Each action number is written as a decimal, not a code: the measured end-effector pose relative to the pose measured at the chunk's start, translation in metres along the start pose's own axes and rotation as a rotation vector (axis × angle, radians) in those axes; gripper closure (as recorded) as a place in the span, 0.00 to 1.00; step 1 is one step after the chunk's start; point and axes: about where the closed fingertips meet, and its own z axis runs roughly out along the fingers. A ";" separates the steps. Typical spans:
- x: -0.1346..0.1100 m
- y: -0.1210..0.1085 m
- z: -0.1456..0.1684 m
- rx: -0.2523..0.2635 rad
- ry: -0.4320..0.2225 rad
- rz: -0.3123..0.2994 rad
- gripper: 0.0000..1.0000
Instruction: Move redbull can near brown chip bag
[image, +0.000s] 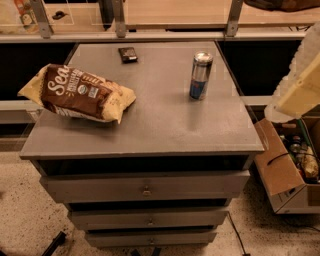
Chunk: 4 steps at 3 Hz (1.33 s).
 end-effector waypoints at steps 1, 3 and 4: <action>0.000 0.000 0.000 0.000 0.000 0.000 0.00; 0.000 0.000 0.000 0.000 0.000 0.000 0.00; 0.000 0.000 0.000 0.000 0.000 0.000 0.00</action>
Offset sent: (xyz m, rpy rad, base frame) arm 0.0045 -0.0012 0.0097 0.0521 -0.0571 -0.0139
